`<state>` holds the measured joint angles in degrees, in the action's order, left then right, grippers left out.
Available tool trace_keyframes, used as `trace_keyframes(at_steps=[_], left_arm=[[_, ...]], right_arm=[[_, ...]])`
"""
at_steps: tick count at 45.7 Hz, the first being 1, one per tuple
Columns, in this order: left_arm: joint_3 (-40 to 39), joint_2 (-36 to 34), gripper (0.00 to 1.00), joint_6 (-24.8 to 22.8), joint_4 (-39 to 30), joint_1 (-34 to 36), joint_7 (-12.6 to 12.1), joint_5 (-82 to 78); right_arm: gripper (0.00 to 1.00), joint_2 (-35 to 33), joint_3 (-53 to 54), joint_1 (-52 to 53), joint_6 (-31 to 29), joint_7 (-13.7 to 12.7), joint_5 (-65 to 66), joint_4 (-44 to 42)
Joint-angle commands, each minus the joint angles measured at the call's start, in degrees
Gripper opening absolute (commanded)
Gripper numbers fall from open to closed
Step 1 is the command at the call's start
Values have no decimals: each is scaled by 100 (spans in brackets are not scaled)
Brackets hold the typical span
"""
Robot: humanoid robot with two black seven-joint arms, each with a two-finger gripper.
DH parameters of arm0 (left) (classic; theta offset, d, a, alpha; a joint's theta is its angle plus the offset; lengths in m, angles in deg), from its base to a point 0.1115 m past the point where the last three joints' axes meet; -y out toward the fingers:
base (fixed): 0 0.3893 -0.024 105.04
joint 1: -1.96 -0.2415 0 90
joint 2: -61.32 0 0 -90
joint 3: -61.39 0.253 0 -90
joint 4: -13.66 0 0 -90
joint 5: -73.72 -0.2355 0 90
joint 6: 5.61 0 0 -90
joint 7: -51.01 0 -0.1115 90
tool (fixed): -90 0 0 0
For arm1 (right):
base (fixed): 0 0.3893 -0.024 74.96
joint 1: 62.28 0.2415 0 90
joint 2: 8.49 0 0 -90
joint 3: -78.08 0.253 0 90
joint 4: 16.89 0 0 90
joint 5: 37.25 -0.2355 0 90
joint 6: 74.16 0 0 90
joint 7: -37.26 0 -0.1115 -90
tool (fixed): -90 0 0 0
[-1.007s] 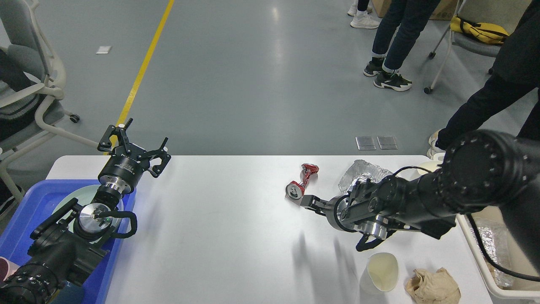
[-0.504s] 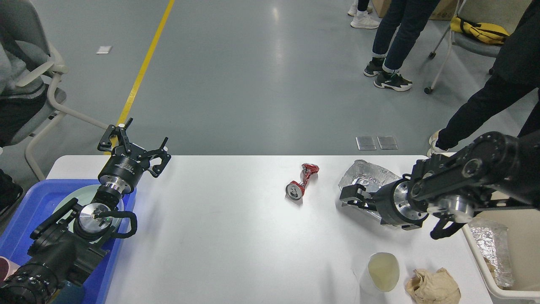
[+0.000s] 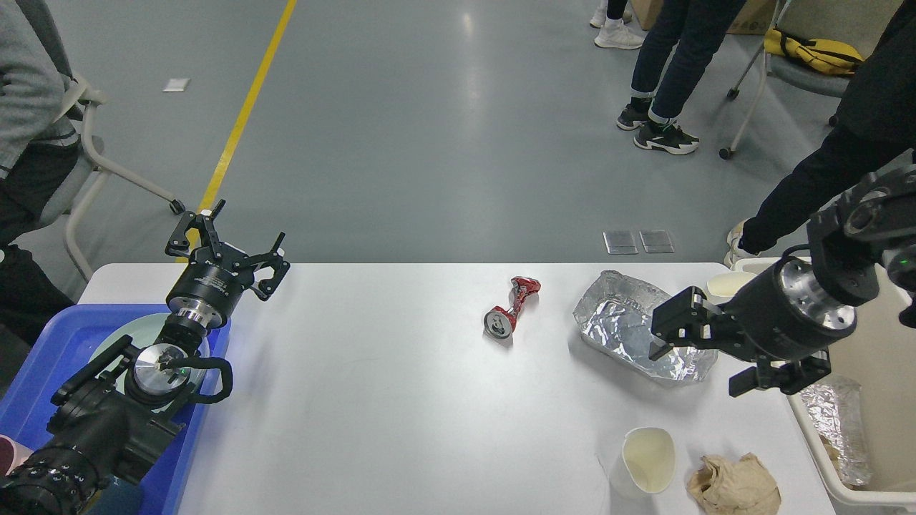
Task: Tidy desktop
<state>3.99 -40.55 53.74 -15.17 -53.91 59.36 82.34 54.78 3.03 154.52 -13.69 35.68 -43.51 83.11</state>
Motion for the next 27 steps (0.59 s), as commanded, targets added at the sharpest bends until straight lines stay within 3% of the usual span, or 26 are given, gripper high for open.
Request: trace_keyframes(at_steps=[1, 6, 16, 27], left_arm=[[0, 0, 96, -3, 0, -3, 0, 8], [0, 0, 96, -3, 0, -3, 0, 8], [0, 0, 96, -3, 0, -3, 0, 8], [0, 0, 96, -3, 0, -3, 0, 8]], right_arm=[[100, -34, -176, -67, -114, 0, 230, -1], [100, -17, -159, -541, 149, 0, 222, -1], [100, 106, -45, -2123, 2117, 18, 222, -1], [98, 106, 571, -2959, 3164, 35, 178, -34]])
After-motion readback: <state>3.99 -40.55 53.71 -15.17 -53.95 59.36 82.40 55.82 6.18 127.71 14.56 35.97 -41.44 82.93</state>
